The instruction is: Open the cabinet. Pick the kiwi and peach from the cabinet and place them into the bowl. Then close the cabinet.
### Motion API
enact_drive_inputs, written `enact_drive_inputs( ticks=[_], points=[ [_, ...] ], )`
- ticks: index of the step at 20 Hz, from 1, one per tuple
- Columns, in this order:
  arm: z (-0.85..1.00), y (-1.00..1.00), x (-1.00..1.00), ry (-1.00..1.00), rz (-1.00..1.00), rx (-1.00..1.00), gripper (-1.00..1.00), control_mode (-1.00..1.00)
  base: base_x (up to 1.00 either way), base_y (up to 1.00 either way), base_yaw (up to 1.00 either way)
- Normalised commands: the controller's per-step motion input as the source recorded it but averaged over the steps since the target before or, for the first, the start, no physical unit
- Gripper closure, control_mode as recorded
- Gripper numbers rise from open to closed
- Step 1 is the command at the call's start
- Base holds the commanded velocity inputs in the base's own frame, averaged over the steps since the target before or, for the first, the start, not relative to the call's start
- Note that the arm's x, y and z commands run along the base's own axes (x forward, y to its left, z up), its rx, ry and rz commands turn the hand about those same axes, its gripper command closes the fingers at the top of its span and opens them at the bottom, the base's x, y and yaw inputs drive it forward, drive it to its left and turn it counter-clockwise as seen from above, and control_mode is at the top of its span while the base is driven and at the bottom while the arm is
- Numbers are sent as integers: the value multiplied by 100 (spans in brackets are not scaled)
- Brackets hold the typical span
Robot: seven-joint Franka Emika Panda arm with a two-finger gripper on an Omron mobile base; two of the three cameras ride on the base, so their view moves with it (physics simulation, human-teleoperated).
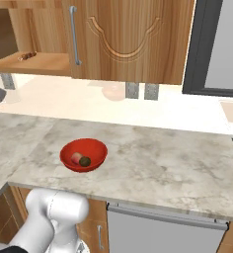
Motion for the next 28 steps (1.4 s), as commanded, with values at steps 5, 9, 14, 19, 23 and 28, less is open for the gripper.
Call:
enact_drive_inputs(
  ticks=[5,9,14,19,23,28],
  points=[
    [0,55,0,0,-7,0,-100,-100,0,0,0],
    [0,46,1,0,-6,0,-100,-100,0,0,0],
    [-20,25,30,0,-4,0,-100,-100,0,0,0],
    [-35,8,46,0,-4,0,-100,-100,0,0,0],
    [-42,17,28,-5,-2,0,-100,-100,0,0,0],
    [-39,31,4,-8,-1,-1,-100,-100,0,0,0]
  ],
)
